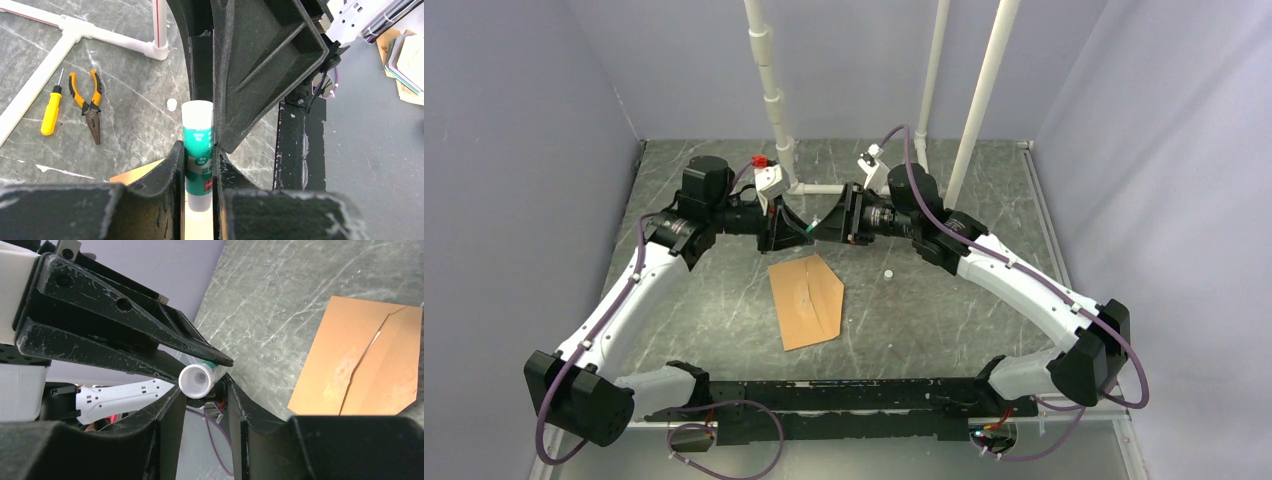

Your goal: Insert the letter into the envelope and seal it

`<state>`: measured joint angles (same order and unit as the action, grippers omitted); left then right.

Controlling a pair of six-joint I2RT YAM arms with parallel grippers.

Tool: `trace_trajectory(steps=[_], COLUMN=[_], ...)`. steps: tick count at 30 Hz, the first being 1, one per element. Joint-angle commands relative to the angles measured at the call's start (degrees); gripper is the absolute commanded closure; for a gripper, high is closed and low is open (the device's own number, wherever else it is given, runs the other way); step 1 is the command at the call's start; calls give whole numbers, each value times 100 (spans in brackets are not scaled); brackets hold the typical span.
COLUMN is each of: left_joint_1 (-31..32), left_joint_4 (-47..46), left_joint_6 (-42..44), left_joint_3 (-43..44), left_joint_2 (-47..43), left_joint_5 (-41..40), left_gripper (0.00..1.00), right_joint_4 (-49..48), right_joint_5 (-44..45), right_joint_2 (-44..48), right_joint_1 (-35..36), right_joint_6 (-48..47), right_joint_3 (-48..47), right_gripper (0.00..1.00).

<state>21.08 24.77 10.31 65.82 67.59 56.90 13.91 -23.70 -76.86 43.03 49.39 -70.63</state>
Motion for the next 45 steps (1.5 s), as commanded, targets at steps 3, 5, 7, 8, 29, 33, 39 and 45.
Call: trace_trajectory(steps=[3, 5, 7, 8, 29, 33, 39, 45], left_joint_1=[19, 19, 18, 19, 19, 19, 19, 10], left_joint_4=[159, 174, 168, 173, -195, -153, 48, 150], left_joint_6=[152, 179, 194, 201, -44, -67, -512, -616], left_joint_3=[141, 118, 106, 111, -9, 9, 144, 278], left_joint_2=[-61, -83, -88, -88, -211, -231, -370, -261], left_joint_5=[438, 378, 361, 379, -173, -49, -385, -351], left_gripper=[98, 98, 98, 98, 98, 98, 37, 25], right_joint_4=[-609, -726, -712, -675, 14, 13, -348, 279], right_joint_5=[84, 128, 196, 247, -176, -55, 317, 21], right_joint_2=[94, 189, 238, 227, -290, -312, 146, 246], right_joint_1=[-5, -5, -5, -5, 83, 83, 29, -75], right_joint_6=[-17, 34, 47, 48, -597, -624, -530, -569], right_joint_3=[67, 128, 106, 72, -542, -609, -375, -793], right_gripper=[52, 45, 41, 41, 70, 92, 100, 100])
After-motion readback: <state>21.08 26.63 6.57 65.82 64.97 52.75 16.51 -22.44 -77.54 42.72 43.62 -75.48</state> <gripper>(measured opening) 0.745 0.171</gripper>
